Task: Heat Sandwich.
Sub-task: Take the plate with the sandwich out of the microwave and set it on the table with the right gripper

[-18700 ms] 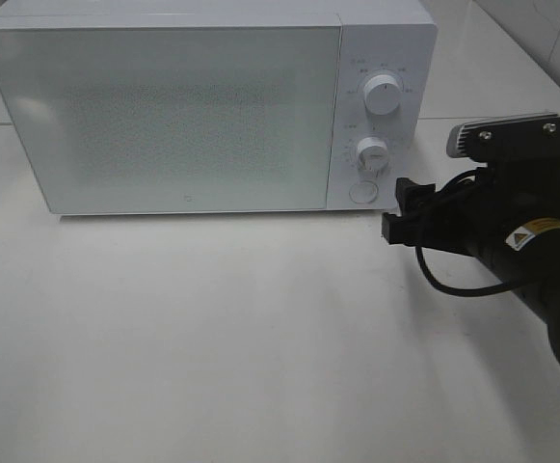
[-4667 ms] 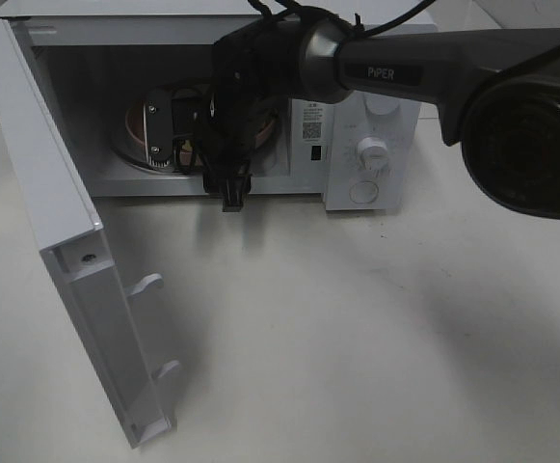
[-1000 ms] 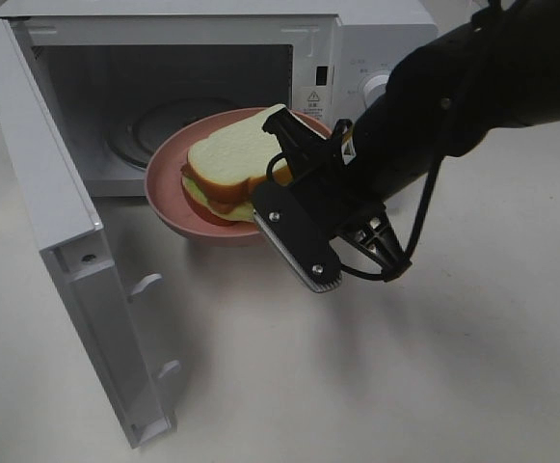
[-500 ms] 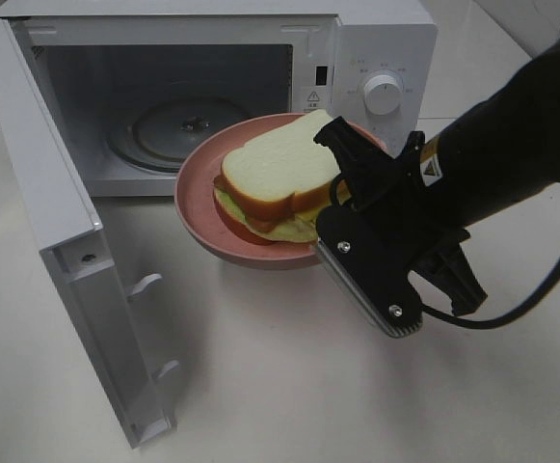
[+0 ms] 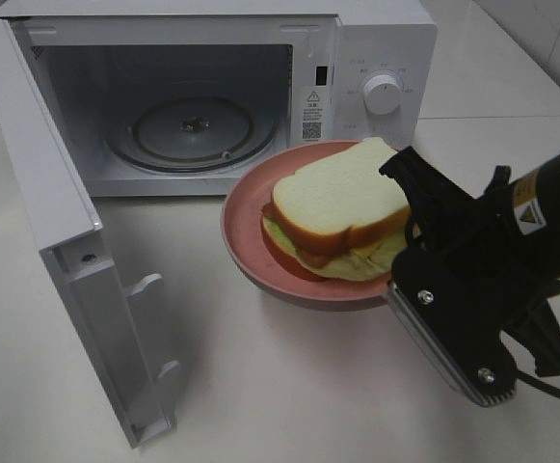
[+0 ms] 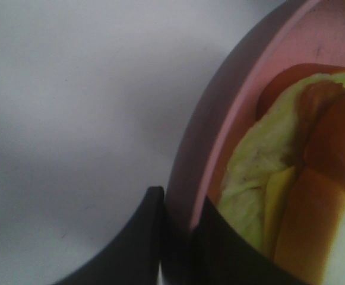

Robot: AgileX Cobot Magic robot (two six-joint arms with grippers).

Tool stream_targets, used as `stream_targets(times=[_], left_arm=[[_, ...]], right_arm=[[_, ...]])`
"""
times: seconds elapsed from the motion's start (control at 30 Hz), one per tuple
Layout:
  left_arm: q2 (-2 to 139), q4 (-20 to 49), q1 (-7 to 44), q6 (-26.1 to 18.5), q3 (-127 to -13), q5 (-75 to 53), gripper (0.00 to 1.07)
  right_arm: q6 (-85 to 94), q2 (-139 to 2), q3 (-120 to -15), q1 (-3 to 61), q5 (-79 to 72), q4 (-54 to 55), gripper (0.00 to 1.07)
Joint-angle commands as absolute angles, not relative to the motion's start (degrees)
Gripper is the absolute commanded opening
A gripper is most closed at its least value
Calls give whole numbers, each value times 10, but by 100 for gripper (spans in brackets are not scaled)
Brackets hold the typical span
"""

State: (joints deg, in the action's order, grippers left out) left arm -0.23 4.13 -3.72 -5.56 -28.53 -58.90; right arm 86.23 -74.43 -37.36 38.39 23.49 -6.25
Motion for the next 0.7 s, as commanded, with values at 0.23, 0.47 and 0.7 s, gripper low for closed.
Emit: stream_targets(times=[0.23, 0.47, 0.7], left_arm=[[-17, 46, -39, -54, -284, -590, 101], [-17, 46, -39, -54, -284, -590, 101], [-17, 46, -39, -54, -284, -590, 101]], right_arm=[[778, -646, -312, 382, 254, -104, 0], [714, -594, -282, 382, 290, -139, 0], [634, -559, -273, 382, 323, -177, 0]])
